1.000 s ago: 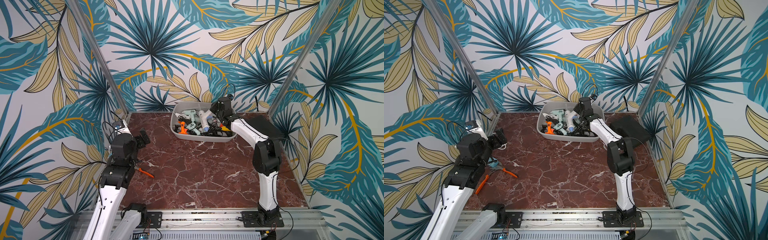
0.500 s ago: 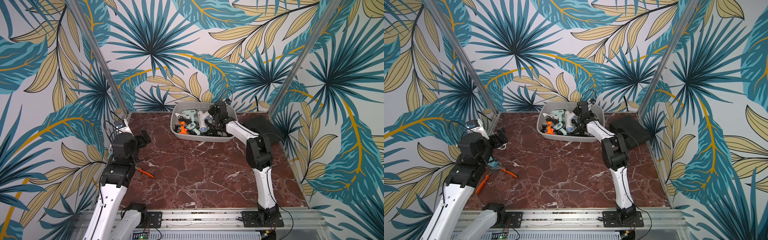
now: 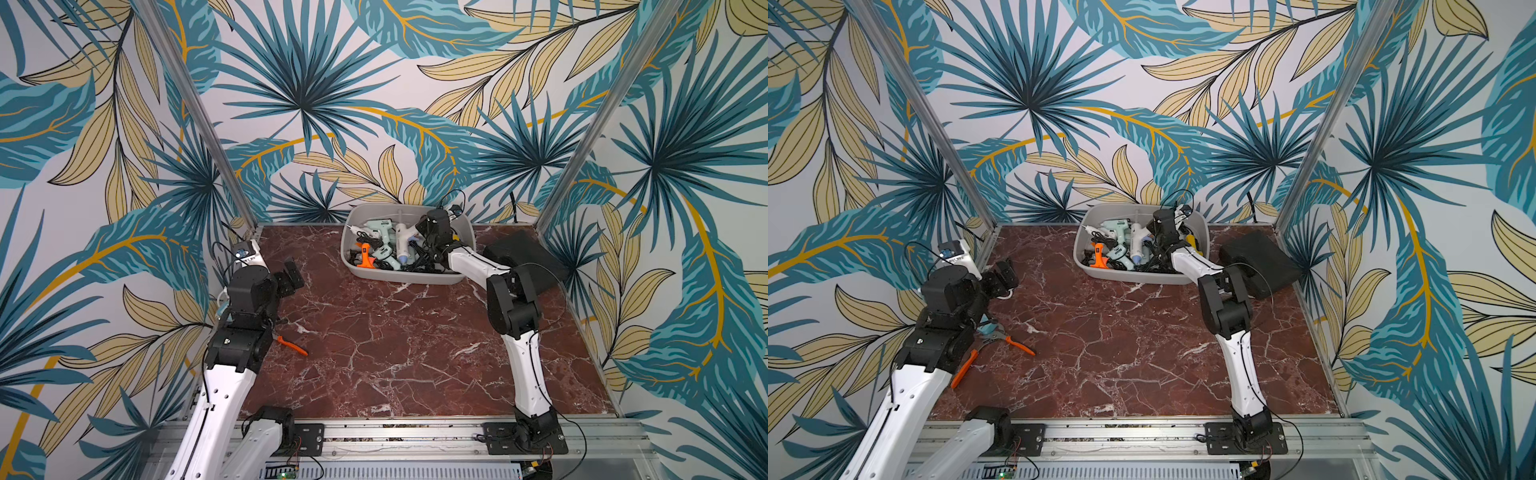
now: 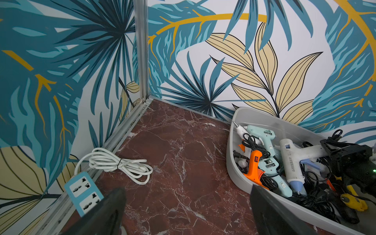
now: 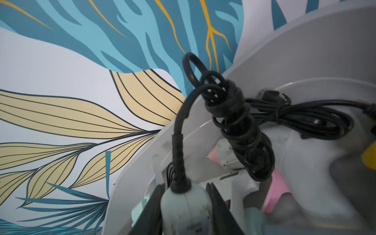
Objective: Put the hot melt glue gun into the storage box
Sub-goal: Place the hot melt adhesive gun in the storage box.
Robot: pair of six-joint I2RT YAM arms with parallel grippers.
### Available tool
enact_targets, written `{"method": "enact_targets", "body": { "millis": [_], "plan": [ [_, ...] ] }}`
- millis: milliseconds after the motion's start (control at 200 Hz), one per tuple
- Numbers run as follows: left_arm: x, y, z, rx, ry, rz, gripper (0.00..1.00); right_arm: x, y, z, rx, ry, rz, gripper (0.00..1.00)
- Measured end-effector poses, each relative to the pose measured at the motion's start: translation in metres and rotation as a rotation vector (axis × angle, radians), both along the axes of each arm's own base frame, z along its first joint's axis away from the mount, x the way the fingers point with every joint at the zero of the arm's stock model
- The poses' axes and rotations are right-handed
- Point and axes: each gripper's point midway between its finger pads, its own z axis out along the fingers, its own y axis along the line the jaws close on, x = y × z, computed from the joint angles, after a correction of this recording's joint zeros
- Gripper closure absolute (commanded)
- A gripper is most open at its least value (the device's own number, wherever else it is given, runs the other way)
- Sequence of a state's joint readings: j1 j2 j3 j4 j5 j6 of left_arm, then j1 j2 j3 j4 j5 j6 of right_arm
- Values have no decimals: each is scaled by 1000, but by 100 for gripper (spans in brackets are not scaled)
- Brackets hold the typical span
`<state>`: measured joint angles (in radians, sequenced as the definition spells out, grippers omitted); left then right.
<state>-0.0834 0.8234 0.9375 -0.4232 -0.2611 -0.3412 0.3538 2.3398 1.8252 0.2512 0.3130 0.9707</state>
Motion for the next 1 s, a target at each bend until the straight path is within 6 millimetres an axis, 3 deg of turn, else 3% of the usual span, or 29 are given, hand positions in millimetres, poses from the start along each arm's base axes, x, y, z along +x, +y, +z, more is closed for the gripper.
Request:
{"method": "enact_targets", "body": {
  "millis": [220,381,586,1002],
  "plan": [
    [1,0,-4,0,4,0,0,-4,-1,-2,31,-15,-4,81],
    [3,0,-16,2,31,1,0,-9,-1,-2,30,-4,3,60],
    [6,0,-21,1,46,1,0,-19,-3,-6,1,44,20,45],
    [8,-2,-24,-10,44,-5,0,-39,-14,7,-128,148,37,42]
  ]
}}
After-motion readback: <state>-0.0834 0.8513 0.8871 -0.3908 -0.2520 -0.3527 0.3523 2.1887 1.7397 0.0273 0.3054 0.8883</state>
